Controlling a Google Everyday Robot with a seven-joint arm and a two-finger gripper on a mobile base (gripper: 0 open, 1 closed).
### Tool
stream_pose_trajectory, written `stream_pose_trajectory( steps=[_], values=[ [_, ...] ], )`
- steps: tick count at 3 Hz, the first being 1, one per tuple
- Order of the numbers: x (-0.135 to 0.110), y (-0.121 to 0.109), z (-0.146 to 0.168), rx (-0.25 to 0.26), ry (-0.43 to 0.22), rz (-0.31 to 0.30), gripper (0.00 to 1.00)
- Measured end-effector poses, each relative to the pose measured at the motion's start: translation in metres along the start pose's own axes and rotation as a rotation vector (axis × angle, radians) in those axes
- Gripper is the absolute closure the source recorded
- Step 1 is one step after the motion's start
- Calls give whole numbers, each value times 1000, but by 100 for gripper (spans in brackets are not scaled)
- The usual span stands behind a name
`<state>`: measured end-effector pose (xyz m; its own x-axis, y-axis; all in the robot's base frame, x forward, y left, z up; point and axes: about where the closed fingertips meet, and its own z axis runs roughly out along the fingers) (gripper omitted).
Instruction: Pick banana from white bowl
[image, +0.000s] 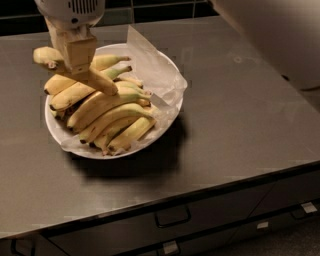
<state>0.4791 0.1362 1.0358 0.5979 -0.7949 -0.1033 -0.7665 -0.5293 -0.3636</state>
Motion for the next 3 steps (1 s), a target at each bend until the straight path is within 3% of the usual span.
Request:
stream_pose_trajectory(
  steps=[3],
  values=[
    [-6,-4,-41,72,83,23,100]
  ],
)
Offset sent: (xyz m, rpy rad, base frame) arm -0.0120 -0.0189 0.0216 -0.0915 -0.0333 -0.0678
